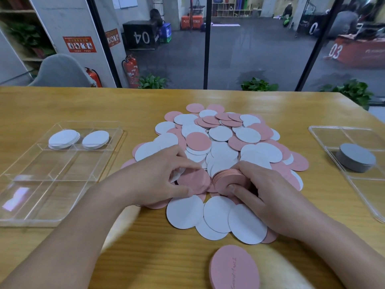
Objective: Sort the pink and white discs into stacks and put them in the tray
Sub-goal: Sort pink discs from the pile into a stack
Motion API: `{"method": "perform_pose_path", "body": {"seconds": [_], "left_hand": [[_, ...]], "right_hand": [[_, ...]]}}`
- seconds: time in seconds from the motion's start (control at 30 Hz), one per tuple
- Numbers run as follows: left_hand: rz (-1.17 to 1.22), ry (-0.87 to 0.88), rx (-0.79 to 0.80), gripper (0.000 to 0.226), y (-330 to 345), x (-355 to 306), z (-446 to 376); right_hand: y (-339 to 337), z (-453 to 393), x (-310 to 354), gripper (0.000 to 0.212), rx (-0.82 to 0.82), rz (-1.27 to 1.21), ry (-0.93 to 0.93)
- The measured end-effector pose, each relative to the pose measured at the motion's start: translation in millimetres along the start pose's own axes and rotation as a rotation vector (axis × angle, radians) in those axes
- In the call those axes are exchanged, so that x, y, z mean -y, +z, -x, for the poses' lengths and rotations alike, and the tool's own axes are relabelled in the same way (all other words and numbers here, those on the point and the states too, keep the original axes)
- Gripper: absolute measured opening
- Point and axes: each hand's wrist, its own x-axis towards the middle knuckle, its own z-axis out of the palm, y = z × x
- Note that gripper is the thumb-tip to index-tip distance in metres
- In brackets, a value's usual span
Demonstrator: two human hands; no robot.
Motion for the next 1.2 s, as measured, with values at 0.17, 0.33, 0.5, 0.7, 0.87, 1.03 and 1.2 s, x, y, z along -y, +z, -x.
{"method": "perform_pose_path", "body": {"seconds": [0.17, 0.33, 0.5, 0.7, 0.87, 1.03, 1.2], "left_hand": [[-0.018, 0.005, 0.024, 0.064, 5.7, -1.8, -2.4], [0.112, 0.047, -0.026, 0.057, 12.5, -4.7, -7.4], [0.198, 0.056, -0.151, 0.053, 14.1, -4.4, -7.7], [0.496, 0.145, -0.354, 0.028, 12.4, -7.0, -11.9], [0.571, 0.180, -0.407, 0.010, 10.5, 1.0, -11.9], [0.645, 0.144, -0.413, 0.039, 16.3, 0.2, -14.3], [0.721, 0.174, -0.391, 0.019, 23.1, -6.0, -17.3]], "right_hand": [[0.6, -0.1, -0.3, 0.020, 0.004, -0.016, 0.018], [1.1, -1.0, 0.0, 0.023, -0.003, -0.026, 0.026], [0.5, -0.4, -0.2, 0.021, 0.000, -0.024, 0.034], [-0.3, -0.5, -2.6, 0.021, 0.009, -0.025, 0.044], [-0.7, -0.8, -4.0, 0.020, 0.002, -0.045, 0.031], [-2.4, -0.6, -1.7, 0.020, -0.026, -0.082, 0.027], [-3.0, -1.6, 2.4, 0.027, -0.058, -0.072, 0.021]]}}
